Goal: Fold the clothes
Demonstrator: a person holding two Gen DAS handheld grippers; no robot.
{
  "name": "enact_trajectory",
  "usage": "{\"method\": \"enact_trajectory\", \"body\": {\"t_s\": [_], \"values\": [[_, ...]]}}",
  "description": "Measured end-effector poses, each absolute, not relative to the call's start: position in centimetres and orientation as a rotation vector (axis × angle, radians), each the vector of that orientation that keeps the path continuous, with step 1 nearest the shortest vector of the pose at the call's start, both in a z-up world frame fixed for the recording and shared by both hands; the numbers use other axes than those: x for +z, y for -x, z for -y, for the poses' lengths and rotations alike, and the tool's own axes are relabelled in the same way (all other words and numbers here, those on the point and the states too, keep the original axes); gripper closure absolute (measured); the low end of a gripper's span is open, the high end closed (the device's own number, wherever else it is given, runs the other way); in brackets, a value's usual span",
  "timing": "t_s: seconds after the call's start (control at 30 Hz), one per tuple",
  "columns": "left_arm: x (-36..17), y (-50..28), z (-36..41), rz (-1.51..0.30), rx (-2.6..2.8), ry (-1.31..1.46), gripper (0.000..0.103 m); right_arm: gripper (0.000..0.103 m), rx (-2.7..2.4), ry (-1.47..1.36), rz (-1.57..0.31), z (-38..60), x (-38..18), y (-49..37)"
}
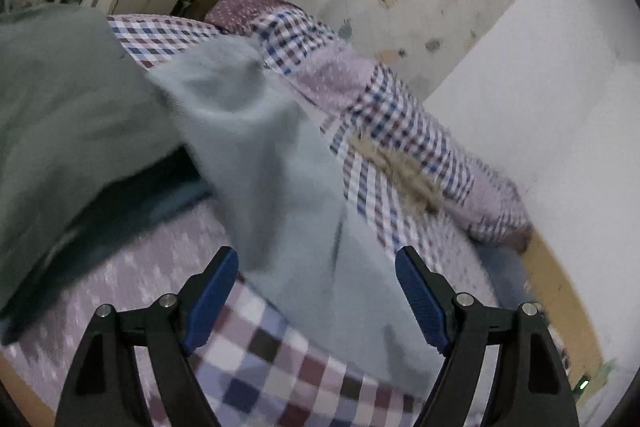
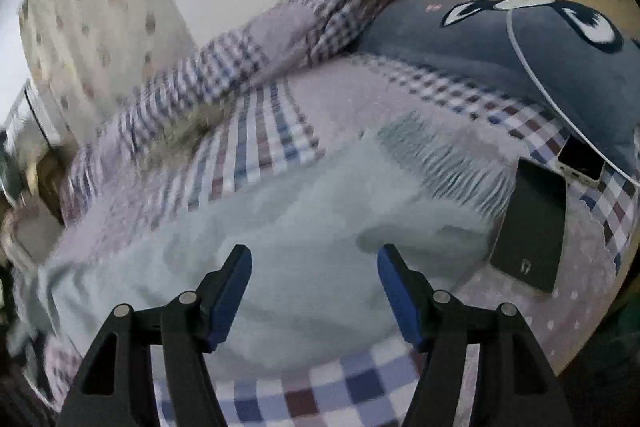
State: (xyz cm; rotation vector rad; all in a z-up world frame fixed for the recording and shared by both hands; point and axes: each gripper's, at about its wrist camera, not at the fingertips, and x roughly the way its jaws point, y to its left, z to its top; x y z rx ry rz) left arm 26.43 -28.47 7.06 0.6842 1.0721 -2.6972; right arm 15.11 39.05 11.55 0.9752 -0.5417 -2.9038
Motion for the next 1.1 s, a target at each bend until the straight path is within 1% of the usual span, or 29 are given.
{"method": "enact_trajectory", "body": {"t_s": [0.07,0.2,0.27,0.3,0.37,0.43,0.6,0.73,0.8,0.9,0.97,1.1], "values": [[7.1,-26.1,26.9,-1.012,-2.708,-0.714,0.019,0.034,-2.955,-0.944,0.63,-41.4,11.6,-15.1],[7.0,-25.1,24.0,-0.92,-2.735,-0.783,0.019,0.033,-2.935,-0.937,1.003,-47.7,10.1,-15.7],[7.1,-24.6,22.5,-0.892,-2.76,-0.821,0.019,0.032,-2.902,-0.947,1.13,-50.2,9.1,-16.3],[7.2,-24.3,21.6,-0.878,-2.783,-0.838,0.019,0.032,-2.89,-0.945,1.156,-50.9,8.9,-16.6],[7.5,-23.9,19.4,-0.845,-2.841,-0.879,0.019,0.032,-2.899,-0.95,1.145,-51.6,9.0,-17.3],[8.2,-23.6,16.2,-0.809,-2.921,-0.938,0.019,0.032,-2.9,-0.958,1.093,-51.6,9.0,-17.3],[10.2,-21.8,6.8,-0.821,-3.131,-1.095,0.019,0.032,-2.921,-0.96,1.042,-51.5,8.8,-16.7],[14.2,-19.0,-2.7,-0.728,-3.363,-1.161,0.019,0.032,-2.925,-0.912,1.139,-54.1,9.1,-15.4],[16.5,-17.6,-7.0,-0.65,-3.476,-1.153,0.019,0.032,-2.922,-0.805,1.222,-55.8,10.0,-14.7],[19.2,-15.4,-13.4,-0.5,-3.616,-1.143,0.019,0.032,-2.94,-0.74,1.255,-56.9,9.9,-13.6],[19.8,-13.5,-17.5,-0.342,-3.674,-1.134,0.019,0.032,-2.947,-0.704,1.281,-57.7,9.7,-12.9],[19.2,-9.5,-24.9,-0.031,-3.722,-1.133,0.019,0.032,-2.787,-0.795,1.512,-58.6,6.4,-11.9]]}}
